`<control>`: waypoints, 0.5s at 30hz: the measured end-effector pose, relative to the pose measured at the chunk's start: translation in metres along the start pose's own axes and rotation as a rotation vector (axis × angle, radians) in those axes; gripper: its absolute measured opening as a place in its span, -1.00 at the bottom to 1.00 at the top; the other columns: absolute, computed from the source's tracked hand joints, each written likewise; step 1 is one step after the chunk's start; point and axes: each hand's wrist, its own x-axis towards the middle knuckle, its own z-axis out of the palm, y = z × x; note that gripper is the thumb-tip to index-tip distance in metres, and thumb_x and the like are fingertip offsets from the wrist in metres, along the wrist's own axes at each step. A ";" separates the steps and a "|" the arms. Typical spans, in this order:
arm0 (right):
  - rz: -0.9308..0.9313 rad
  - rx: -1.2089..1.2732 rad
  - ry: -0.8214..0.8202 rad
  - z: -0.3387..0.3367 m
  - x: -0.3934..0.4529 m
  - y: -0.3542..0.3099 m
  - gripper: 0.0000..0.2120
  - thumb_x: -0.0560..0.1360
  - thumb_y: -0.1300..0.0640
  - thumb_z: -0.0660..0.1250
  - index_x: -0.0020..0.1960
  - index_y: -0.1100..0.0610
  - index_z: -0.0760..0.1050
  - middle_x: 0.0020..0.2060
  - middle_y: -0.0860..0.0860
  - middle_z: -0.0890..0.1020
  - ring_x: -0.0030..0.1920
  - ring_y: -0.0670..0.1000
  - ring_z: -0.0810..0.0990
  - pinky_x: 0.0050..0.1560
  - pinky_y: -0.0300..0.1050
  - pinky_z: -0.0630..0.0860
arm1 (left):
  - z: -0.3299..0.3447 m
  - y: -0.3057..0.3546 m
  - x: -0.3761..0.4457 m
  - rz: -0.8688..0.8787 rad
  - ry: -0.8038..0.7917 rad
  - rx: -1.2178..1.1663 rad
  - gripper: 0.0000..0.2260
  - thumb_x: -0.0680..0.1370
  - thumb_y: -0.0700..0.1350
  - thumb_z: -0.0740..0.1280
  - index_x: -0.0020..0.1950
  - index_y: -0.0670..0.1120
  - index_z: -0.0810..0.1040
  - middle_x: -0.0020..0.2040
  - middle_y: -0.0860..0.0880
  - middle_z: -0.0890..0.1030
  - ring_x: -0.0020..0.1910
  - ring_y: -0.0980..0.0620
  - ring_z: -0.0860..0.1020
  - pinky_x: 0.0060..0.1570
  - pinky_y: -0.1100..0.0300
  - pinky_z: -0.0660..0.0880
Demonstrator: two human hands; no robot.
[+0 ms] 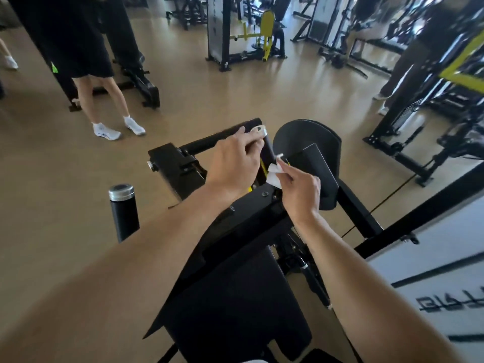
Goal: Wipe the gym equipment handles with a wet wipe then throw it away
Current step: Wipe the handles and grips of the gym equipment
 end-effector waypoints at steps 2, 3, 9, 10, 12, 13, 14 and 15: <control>0.041 -0.092 0.064 -0.016 -0.020 0.011 -0.74 0.55 0.25 0.41 0.21 0.06 0.67 -0.01 -0.03 0.75 -0.06 -0.11 0.71 0.07 -0.31 0.57 | 0.000 -0.002 -0.027 0.032 0.039 -0.099 -0.73 0.65 -0.13 0.30 0.34 -0.07 0.60 0.33 -0.05 0.61 0.45 0.10 0.44 0.43 0.21 0.40; 0.060 -0.065 0.094 -0.024 -0.032 0.011 -0.74 0.55 0.26 0.41 0.19 0.05 0.68 0.01 -0.06 0.74 -0.03 -0.14 0.71 0.06 -0.33 0.56 | 0.003 -0.003 -0.042 0.038 0.041 -0.144 -0.72 0.64 -0.14 0.31 0.35 -0.07 0.59 0.34 0.00 0.61 0.43 0.16 0.44 0.40 0.35 0.36; 0.523 0.435 0.129 -0.057 -0.115 -0.014 -0.85 0.53 0.17 0.47 0.04 0.21 0.56 -0.14 0.08 0.71 -0.18 0.01 0.67 -0.25 -0.17 0.59 | 0.032 -0.010 -0.118 -0.307 -0.245 -0.513 -0.65 0.63 0.02 0.33 0.41 0.02 0.52 0.31 0.10 0.61 0.28 0.23 0.54 0.36 0.21 0.47; 0.594 0.490 0.114 -0.060 -0.128 -0.017 -0.86 0.52 0.15 0.47 -0.01 0.21 0.58 -0.14 0.11 0.71 -0.18 0.03 0.66 -0.19 -0.12 0.61 | 0.034 -0.013 -0.125 -0.398 -0.308 -0.591 -0.63 0.61 0.09 0.33 0.40 0.02 0.52 0.26 0.09 0.64 0.24 0.19 0.58 0.34 0.12 0.50; 0.669 0.566 0.073 -0.063 -0.152 -0.021 -0.82 0.48 0.04 0.48 -0.07 0.17 0.65 -0.11 0.12 0.72 -0.12 0.06 0.67 -0.06 -0.01 0.62 | 0.037 -0.018 -0.137 -0.516 -0.432 -0.699 -0.64 0.58 0.19 0.34 0.30 0.05 0.58 0.13 0.05 0.68 0.14 0.08 0.64 0.26 -0.01 0.57; 0.689 0.606 0.060 -0.064 -0.162 -0.021 -0.76 0.46 -0.01 0.46 -0.05 0.18 0.66 -0.08 0.13 0.73 -0.09 0.07 0.69 -0.05 -0.03 0.65 | 0.036 -0.019 -0.143 -0.537 -0.494 -0.729 -0.66 0.57 0.22 0.34 0.21 0.05 0.63 0.07 0.01 0.70 0.10 0.00 0.66 0.21 -0.05 0.59; 0.699 0.655 0.049 -0.066 -0.170 -0.022 -0.68 0.46 -0.03 0.43 0.00 0.23 0.65 -0.05 0.15 0.73 -0.08 0.08 0.70 -0.08 -0.07 0.64 | 0.035 -0.020 -0.148 -0.546 -0.550 -0.755 -0.66 0.55 0.25 0.34 0.12 0.04 0.66 0.02 -0.05 0.71 0.05 -0.07 0.67 0.15 -0.05 0.62; 0.708 0.691 0.041 -0.067 -0.177 -0.021 -0.64 0.49 -0.02 0.39 0.07 0.27 0.64 -0.03 0.17 0.73 -0.08 0.08 0.71 -0.11 -0.12 0.64 | 0.035 -0.022 -0.153 -0.558 -0.588 -0.788 -0.66 0.53 0.25 0.35 0.05 0.01 0.68 -0.01 -0.11 0.71 0.00 -0.09 0.68 0.07 -0.01 0.63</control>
